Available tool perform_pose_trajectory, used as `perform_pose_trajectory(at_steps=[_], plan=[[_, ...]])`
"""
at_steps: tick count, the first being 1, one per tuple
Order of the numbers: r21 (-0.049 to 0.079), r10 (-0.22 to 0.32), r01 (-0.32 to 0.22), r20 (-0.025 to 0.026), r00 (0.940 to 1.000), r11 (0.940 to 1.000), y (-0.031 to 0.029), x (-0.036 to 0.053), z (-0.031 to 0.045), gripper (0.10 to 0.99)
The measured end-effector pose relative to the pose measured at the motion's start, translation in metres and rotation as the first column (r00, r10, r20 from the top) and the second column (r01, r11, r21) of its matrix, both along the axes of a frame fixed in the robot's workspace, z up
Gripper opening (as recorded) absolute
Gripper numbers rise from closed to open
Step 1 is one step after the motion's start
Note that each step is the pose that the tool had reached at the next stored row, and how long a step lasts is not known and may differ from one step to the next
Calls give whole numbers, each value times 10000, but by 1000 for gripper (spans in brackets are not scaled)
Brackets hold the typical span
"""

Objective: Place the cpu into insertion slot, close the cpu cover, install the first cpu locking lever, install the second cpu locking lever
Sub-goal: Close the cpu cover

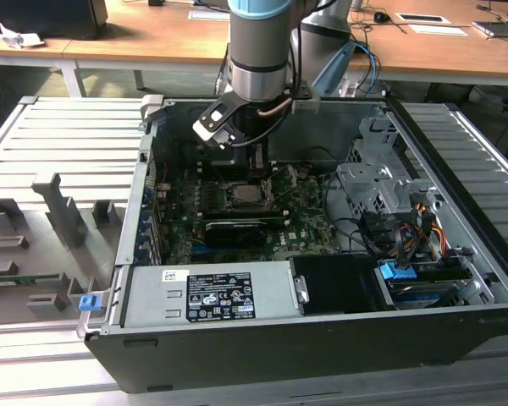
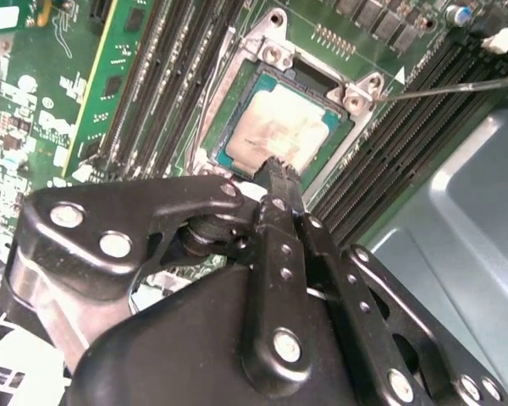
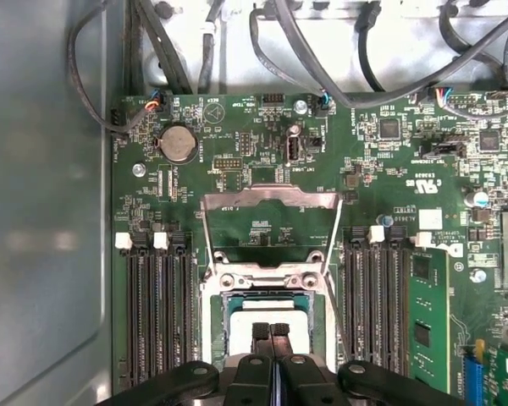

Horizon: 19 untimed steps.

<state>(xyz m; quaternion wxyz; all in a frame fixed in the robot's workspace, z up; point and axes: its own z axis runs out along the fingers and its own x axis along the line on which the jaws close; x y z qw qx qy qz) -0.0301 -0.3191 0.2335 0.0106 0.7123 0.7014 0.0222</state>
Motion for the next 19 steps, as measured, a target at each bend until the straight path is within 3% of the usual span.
perform_pose_trajectory(at_steps=[19], plan=[[-1, -1, 1, 0, 10000, 10000, 11, -2, 243, 106]])
